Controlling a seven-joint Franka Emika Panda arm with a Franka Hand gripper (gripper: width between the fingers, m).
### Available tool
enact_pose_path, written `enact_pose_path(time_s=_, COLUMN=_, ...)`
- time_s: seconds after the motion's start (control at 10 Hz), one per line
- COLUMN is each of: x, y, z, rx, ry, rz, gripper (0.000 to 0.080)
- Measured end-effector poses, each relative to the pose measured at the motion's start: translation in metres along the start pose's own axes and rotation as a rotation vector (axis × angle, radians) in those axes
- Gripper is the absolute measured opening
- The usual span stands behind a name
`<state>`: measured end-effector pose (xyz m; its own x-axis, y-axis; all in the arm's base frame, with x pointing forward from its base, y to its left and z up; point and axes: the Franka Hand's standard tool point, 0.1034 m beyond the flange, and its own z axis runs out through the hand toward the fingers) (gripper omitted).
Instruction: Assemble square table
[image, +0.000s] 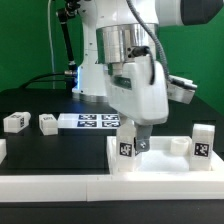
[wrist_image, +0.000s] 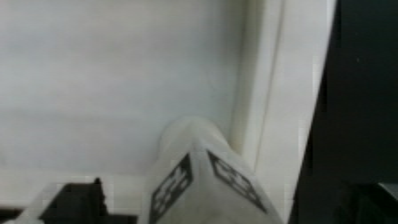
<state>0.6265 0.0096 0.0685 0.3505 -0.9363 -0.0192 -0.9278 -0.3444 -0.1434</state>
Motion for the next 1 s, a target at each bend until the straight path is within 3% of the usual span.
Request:
enact_pose_path(time_s=0.3, x=0.0003, y=0.0000, z=-0.0002, rx=-0.027, ry=0.023, rz=-0.349, gripper=0.0649)
enact_pose_path(time_s=0.4, x=0.0008, y=0.0001, z=-0.0002, rx=-0.026, ry=0.023, rz=-0.339, gripper=0.0520)
enact_pose_path(time_s=0.5, x=0.0006, y=0.0000, z=-0.0002, rx=-0.025, ry=0.023, rz=-0.315, gripper=0.0520)
enact_pose_path(time_s=0.6, x=0.0007, y=0.0000, z=-0.0002, rx=-0.025, ry=0.023, rz=-0.318, gripper=0.0380)
enact_pose_path(time_s=0.7, x=0.0010, y=0.0005, z=-0.0001, rx=-0.026, ry=0.023, rz=-0.315, gripper=0.0291)
enact_pose_path(time_s=1.0, x=0.0015, y=0.0011, z=0.0000, rx=-0.024, ry=0.024, rz=-0.161, gripper=0.0291)
